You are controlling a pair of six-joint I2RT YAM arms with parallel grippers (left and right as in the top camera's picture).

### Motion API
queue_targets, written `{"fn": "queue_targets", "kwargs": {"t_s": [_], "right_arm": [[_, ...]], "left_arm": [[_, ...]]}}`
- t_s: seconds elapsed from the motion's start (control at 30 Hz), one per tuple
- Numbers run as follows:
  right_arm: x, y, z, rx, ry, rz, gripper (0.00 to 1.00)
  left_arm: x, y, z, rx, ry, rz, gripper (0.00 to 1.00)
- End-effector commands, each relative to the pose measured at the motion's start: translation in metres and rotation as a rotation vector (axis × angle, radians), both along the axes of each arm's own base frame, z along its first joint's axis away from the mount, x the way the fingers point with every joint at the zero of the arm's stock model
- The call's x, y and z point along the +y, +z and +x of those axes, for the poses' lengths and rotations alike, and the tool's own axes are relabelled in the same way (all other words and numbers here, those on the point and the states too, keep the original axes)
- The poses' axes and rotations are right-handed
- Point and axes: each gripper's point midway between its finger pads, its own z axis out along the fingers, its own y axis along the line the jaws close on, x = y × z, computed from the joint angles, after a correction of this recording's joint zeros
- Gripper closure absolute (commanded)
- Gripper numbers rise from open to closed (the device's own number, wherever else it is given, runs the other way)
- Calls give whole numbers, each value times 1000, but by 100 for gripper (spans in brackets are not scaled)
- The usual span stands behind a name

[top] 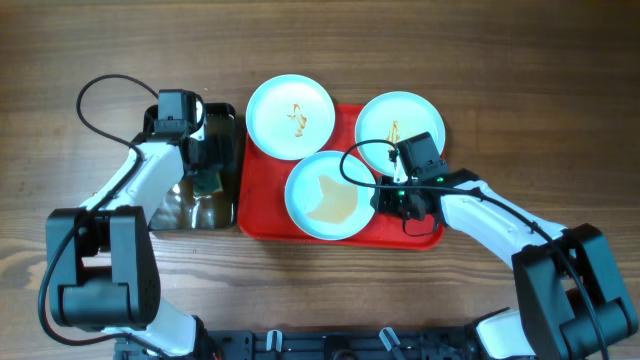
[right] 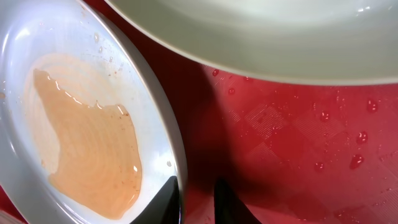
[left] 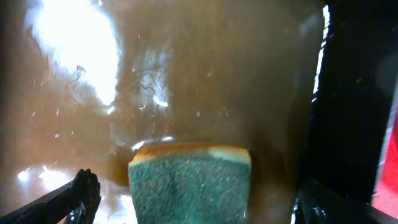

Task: Clean dirty plates on tray and stack at the side
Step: 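Return the sponge to the black tray with the left gripper and release, then lift the bottom plate with the right gripper and carry it right of the tray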

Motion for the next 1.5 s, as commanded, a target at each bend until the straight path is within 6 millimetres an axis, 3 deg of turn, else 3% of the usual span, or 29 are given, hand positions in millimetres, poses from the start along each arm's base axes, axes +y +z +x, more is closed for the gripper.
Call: {"fn": "queue_targets", "kwargs": {"t_s": [0.0, 0.1, 0.17, 0.2, 0.3, 0.37, 0.4, 0.43, 0.5, 0.53, 0.73, 0.87, 0.97, 1.0, 1.07, 1.1, 1.23, 1.27, 1.3, 1.47], "right_arm": [[-4, -9, -6, 20, 4, -27, 80], [-4, -9, -6, 20, 4, -27, 80], [-4, -9, -6, 21, 4, -27, 80], [-4, -9, -6, 21, 5, -27, 80], [-5, -9, -8, 27, 5, -30, 80], [-6, -10, -9, 35, 4, -33, 80], [-6, -10, -9, 35, 4, -33, 80], [-6, -10, -9, 34, 4, -33, 80], [-6, -10, -9, 35, 4, -33, 80], [-6, -10, -10, 35, 4, -33, 80], [-6, -10, -10, 35, 5, -33, 80], [-6, -10, -10, 35, 5, -33, 80], [-6, -10, -10, 35, 5, -33, 80], [-6, -10, -9, 34, 5, -33, 80], [-6, -10, -9, 35, 4, -33, 80], [-6, -10, -9, 34, 5, -33, 80], [-6, -10, -10, 35, 4, -33, 80], [-6, -10, -10, 35, 4, -33, 80], [-6, -10, -10, 35, 4, -33, 80], [-1, -8, -12, 44, 13, -6, 73]], "left_arm": [[-7, 7, 9, -33, -2, -42, 5], [-8, -1, 5, -2, -4, -51, 33], [-8, -3, 2, 9, -4, -51, 86], [-8, -3, 0, 19, -4, -50, 96], [-8, 0, -3, 22, -4, -50, 96], [-8, 14, 0, -15, -5, -50, 96], [-8, 22, 2, -37, -5, -49, 68], [-8, 31, 3, -61, -6, -49, 28], [-8, 31, 3, -60, -6, -49, 4], [-8, 30, 2, -55, -5, -50, 0], [-8, 21, -2, -52, -6, -50, 0], [-8, 2, -5, -10, -5, -50, 0], [-8, -17, -11, 46, -3, -50, 6], [-8, -21, -12, 57, -3, -50, 37], [-8, -20, -11, 54, -3, -50, 80], [-8, -21, -12, 55, -3, -50, 96], [-8, -8, -8, 19, -4, -50, 96], [-8, 1, -5, -3, -4, -50, 82], [-8, 16, -7, -27, -5, -50, 0], [-8, 52, -33, -22, 72, -81, 0]]}}
